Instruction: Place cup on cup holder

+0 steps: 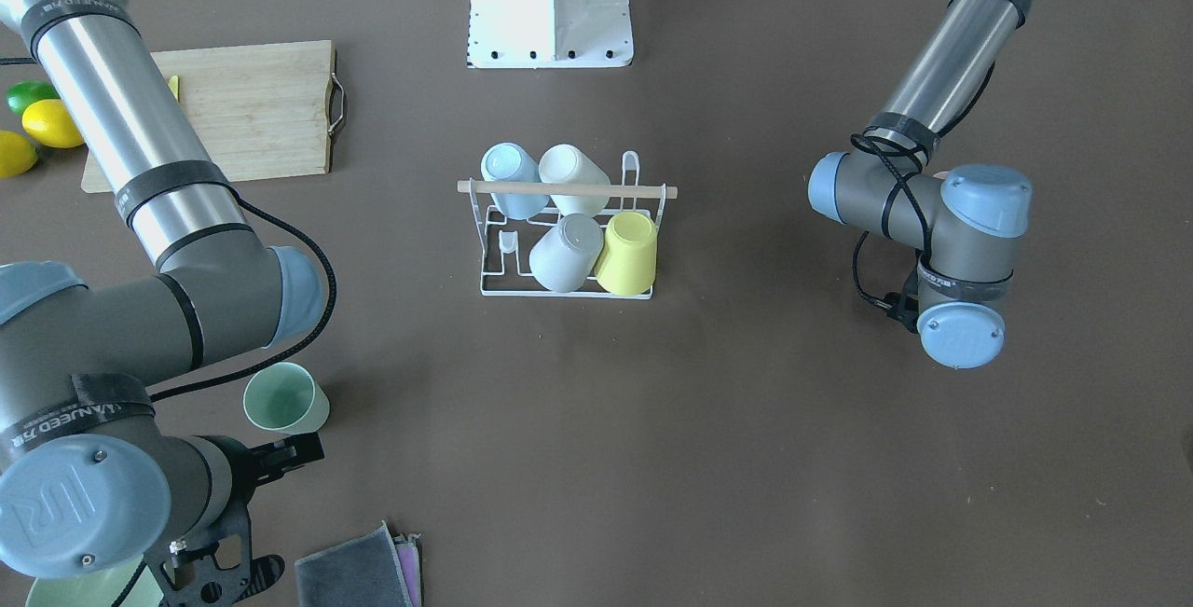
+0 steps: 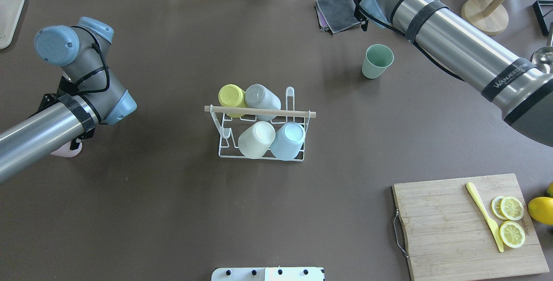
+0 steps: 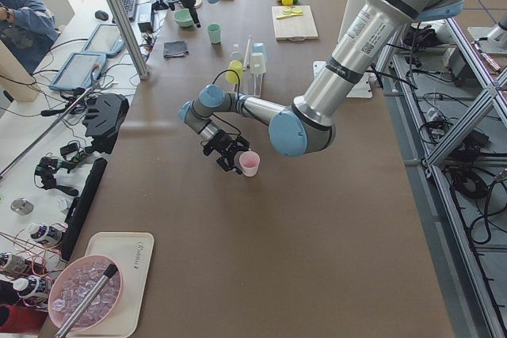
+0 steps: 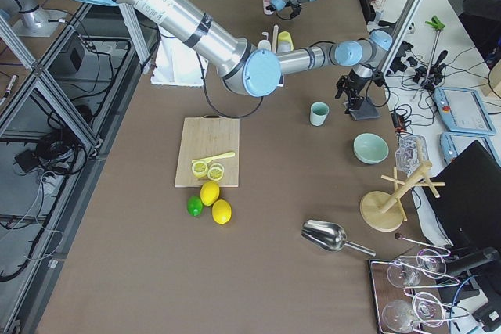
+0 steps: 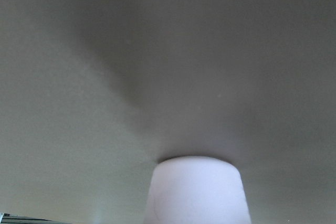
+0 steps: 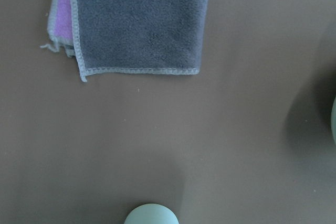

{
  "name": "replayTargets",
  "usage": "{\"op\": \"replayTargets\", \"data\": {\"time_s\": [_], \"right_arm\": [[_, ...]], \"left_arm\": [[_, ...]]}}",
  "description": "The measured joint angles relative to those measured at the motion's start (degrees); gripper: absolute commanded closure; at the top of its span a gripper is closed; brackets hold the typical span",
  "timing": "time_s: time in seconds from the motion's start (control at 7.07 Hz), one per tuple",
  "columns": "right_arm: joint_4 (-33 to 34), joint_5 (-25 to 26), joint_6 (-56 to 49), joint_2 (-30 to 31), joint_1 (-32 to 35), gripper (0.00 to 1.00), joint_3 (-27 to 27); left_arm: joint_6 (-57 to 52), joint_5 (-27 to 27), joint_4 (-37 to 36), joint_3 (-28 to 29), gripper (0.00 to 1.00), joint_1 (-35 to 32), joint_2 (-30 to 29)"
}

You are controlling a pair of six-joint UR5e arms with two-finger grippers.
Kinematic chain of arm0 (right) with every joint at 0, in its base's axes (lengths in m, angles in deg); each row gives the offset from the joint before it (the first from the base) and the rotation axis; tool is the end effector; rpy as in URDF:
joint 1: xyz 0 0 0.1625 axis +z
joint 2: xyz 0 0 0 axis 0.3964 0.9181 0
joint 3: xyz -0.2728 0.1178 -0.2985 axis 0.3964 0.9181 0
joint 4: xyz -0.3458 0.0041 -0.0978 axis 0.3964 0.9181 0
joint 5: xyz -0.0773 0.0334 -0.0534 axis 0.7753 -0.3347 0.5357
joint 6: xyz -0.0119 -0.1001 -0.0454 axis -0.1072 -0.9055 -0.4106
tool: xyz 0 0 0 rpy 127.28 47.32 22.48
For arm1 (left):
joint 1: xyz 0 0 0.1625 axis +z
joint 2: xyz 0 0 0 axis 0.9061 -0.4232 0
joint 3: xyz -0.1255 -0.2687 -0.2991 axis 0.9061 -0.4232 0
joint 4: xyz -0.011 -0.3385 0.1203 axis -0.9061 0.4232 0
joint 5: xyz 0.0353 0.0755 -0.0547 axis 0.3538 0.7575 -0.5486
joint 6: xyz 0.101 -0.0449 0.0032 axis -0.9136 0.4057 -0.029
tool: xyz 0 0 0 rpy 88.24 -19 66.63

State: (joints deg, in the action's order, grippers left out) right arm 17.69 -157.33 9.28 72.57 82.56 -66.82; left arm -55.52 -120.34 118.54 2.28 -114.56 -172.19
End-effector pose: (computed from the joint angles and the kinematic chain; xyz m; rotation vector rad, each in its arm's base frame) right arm -0.3606 -0.7317 0.3615 -0.0892 -0.6818 -0.4079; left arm 0.3331 -0.5058 0.5703 -0.7625 0.4153 0.7654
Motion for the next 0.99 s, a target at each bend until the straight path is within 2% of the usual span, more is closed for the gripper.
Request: {"op": "replayTargets", "data": {"time_s": [0.14, 0.28, 0.42, 0.57, 0.71, 0.99], "right_arm": [[0.02, -0.11, -1.66, -2.04, -0.51, 0.00, 4.18], [0.03, -0.17, -2.90, -3.48, -1.48, 0.00, 7.59], [0.03, -0.24, -3.65, -4.83, -2.73, 0.00, 10.53], [0.05, -0.28, -4.59, -6.13, -3.57, 0.00, 13.06], [0.34, -0.30, -6.01, -7.29, -3.96, 0.00, 15.34], [2.58, 0.09, -9.84, -8.69, -4.14, 0.00, 18.10]], "left_arm": [[-0.04, 0.04, -0.25, 0.06, 0.28, 0.45, 0.07], [-0.08, 0.12, -0.59, 0.09, 0.40, 0.68, 0.14], [-0.12, 0.90, -1.00, 0.11, 0.46, 0.76, 0.17], [-0.17, 2.24, -1.33, 0.11, 0.58, 0.78, 0.19], [-0.17, 3.12, -1.68, 0.10, 0.65, 0.77, 0.20], [0.01, 2.71, -1.48, -1.60, 0.66, -2.17, 0.22]]}}
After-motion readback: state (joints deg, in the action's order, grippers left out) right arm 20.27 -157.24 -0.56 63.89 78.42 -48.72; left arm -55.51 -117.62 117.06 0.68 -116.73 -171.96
